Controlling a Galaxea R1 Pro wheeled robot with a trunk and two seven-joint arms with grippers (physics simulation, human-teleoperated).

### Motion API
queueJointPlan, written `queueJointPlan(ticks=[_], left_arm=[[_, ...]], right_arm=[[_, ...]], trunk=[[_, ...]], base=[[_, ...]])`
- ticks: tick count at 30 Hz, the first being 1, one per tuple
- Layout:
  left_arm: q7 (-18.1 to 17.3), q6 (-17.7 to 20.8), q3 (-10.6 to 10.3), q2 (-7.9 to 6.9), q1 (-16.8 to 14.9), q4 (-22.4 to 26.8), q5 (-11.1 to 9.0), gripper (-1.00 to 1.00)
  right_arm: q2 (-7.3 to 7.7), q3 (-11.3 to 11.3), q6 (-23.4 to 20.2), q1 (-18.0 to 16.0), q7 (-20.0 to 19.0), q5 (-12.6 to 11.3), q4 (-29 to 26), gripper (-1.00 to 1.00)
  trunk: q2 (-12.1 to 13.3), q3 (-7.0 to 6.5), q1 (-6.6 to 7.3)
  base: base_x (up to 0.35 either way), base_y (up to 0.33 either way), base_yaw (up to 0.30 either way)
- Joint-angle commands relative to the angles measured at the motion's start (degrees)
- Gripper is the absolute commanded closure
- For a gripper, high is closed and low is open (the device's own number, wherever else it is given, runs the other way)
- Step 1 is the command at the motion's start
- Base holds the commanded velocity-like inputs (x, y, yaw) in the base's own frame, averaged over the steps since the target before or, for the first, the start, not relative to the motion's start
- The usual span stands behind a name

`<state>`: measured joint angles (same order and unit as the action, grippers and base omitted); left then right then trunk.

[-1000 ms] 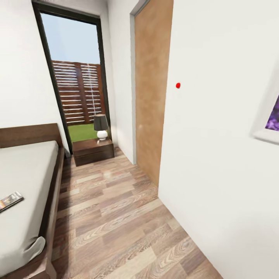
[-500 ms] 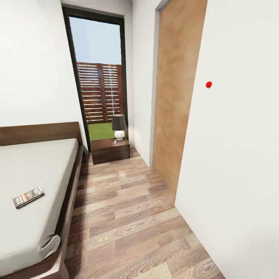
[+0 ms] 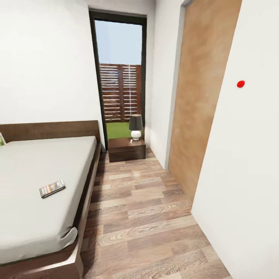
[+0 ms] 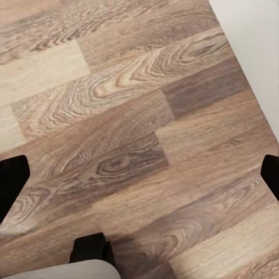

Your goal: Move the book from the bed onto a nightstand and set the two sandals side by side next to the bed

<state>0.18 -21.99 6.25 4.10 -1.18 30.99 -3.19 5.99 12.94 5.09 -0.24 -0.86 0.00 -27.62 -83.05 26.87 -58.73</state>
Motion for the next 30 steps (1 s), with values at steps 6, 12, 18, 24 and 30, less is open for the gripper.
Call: queueJointPlan(ticks=[6, 12, 18, 24, 30], left_arm=[[-0.09, -0.16, 0.08, 0.03, -0.05, -0.05, -0.33, -1.0], [-0.09, -0.16, 0.08, 0.03, -0.05, -0.05, -0.33, -1.0], [-0.09, -0.16, 0.06, 0.03, -0.05, -0.14, -0.33, -1.0], [-0.09, -0.16, 0.03, 0.03, -0.05, -0.14, -0.33, -1.0], [-0.09, -0.16, 0.03, 0.03, -0.05, -0.14, -0.33, -1.0]], right_arm=[[-0.01, 0.15, 0.19, -0.02, -0.1, 0.05, 0.03, -1.0], [-0.01, 0.15, 0.19, -0.02, -0.09, 0.07, 0.03, -1.0], [-0.01, 0.15, 0.19, -0.02, -0.08, 0.09, 0.03, -1.0], [-0.01, 0.15, 0.19, -0.02, -0.1, 0.09, 0.03, -1.0], [-0.01, 0.15, 0.19, -0.02, -0.06, 0.09, 0.03, -1.0]], trunk=[[-0.03, 0.06, 0.0], [-0.03, 0.06, 0.0], [-0.03, 0.06, 0.0], [-0.03, 0.06, 0.0], [-0.03, 0.06, 0.0]], base=[[0.047, 0.0, 0.293], [0.221, 0.0, 0.293], [0.054, 0.0, 0.293], [0.265, 0.0, 0.293], [0.258, 0.0, 0.293]])
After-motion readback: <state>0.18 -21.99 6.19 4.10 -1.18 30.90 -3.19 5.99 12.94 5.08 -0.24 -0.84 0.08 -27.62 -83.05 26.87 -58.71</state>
